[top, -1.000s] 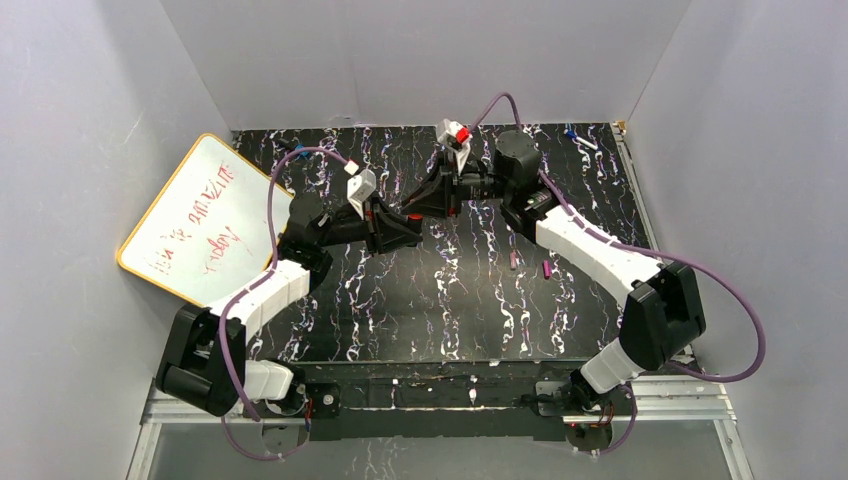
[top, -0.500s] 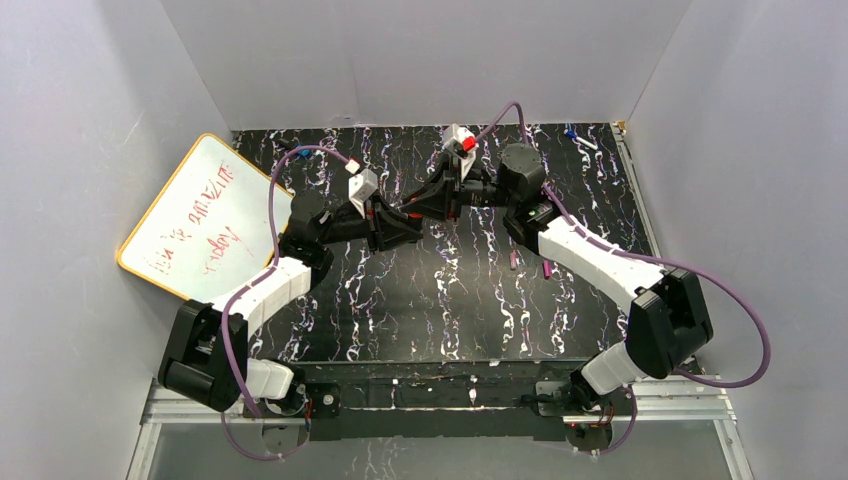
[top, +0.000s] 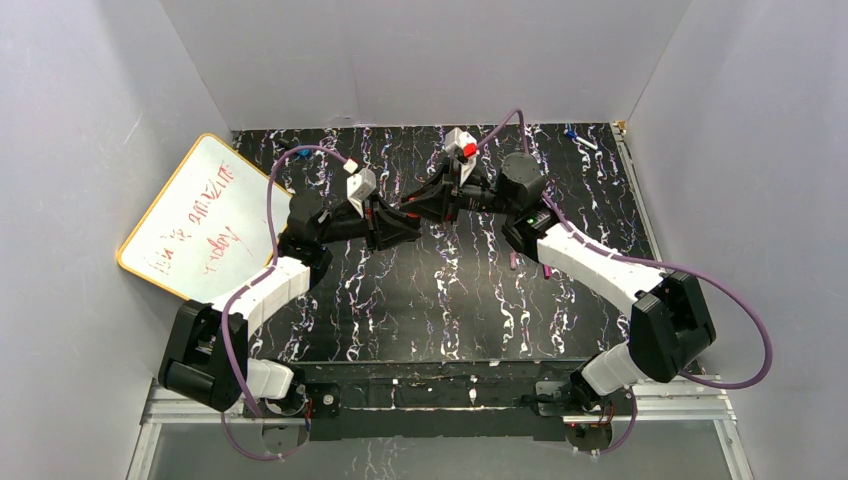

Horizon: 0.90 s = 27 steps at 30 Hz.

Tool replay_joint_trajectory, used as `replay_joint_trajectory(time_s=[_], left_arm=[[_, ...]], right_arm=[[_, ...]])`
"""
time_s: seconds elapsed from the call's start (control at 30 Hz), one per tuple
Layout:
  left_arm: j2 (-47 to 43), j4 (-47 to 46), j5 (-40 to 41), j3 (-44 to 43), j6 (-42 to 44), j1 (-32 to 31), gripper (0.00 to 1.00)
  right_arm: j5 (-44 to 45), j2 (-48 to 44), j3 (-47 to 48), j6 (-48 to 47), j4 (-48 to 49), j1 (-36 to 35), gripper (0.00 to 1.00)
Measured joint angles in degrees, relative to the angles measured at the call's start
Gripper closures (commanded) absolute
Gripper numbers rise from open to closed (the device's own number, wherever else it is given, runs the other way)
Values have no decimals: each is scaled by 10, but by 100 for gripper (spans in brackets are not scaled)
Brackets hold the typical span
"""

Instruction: Insert the pens into the pen caps

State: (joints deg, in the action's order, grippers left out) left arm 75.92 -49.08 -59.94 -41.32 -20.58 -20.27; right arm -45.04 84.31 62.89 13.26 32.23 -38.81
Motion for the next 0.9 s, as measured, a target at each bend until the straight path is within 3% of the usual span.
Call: replay_joint_trajectory(time_s=[0.9], left_arm=[[0, 9, 0, 0, -2, 4, 100]], right_arm=[[51, -15, -43, -6, 53, -16, 99]])
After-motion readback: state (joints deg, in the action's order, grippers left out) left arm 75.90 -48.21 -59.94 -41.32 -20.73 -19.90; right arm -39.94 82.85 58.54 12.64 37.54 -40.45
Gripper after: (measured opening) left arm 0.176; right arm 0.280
